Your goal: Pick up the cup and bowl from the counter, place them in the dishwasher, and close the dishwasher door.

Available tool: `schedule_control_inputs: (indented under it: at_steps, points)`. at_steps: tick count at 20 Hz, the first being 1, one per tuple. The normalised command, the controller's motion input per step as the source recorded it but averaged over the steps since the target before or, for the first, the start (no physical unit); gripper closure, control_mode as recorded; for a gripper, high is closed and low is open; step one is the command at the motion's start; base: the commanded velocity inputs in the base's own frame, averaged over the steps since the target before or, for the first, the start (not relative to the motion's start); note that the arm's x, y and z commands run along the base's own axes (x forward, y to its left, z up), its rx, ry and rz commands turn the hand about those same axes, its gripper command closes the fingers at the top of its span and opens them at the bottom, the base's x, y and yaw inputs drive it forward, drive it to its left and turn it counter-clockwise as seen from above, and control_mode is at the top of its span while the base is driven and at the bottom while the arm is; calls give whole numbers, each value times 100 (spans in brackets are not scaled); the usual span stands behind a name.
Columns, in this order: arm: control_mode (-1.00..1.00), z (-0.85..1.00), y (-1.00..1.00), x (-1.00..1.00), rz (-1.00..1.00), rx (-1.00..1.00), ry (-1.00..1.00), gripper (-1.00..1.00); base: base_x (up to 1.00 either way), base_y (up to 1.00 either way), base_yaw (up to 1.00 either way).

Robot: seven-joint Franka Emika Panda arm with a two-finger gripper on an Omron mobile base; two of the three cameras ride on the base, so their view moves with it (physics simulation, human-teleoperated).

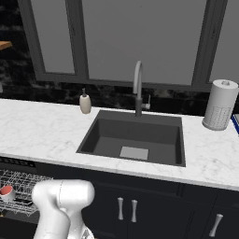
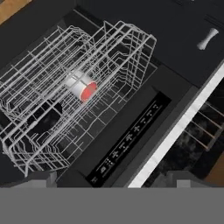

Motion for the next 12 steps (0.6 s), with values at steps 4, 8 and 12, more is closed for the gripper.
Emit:
schedule_control_inputs:
  at_steps: [4,8,12]
  points:
    - [-100,-51,32,-12,0,9,-24,-100,0,0,0]
    - [-100,-37,56,-64,0,2,-10,-100,0,0,0]
    - [-100,-21,57,-54,0,0,0,-100,0,0,0]
